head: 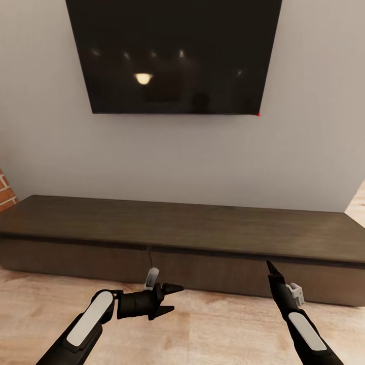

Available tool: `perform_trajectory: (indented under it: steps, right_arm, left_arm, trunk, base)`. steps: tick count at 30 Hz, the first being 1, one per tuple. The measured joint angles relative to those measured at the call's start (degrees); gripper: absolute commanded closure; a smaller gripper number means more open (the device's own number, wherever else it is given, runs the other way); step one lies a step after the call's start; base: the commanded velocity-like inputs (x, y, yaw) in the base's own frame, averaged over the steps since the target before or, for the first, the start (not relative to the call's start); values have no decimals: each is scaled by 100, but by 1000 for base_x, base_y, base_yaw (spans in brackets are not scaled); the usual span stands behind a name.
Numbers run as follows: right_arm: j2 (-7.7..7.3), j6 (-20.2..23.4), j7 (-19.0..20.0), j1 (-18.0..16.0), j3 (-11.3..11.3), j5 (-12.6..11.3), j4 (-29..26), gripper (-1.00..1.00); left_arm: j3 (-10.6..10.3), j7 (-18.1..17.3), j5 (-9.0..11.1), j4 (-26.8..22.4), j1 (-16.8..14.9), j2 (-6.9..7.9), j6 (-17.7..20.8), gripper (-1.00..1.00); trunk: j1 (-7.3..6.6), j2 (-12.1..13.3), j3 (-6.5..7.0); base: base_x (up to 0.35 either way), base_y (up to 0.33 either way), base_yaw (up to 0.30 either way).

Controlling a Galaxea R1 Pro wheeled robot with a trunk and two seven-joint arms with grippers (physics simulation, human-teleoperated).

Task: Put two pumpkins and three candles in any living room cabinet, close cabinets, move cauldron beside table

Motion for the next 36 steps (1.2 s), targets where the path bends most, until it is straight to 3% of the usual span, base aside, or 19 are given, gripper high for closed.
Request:
perform_trajectory:
  steps: [21,29,36]
  right_arm:
    - [1,7,86,-3,-3,-62,10,-100]
    - [-8,71,545,-7,0,-240,9,-100]
    - [-16,76,587,-7,0,-246,9,-100]
  left_arm:
    - [40,0,9,-265,1,16,0,-100]
    - [29,0,23,-289,-1,18,0,-100]
    - [24,0,24,-290,-1,18,0,-100]
  trunk:
    - [1,0,0]
    - [22,-10,-177]
    - [40,-20,-332]
  base:
    - [6,0,0]
    - [0,0,0]
    - [0,0,0]
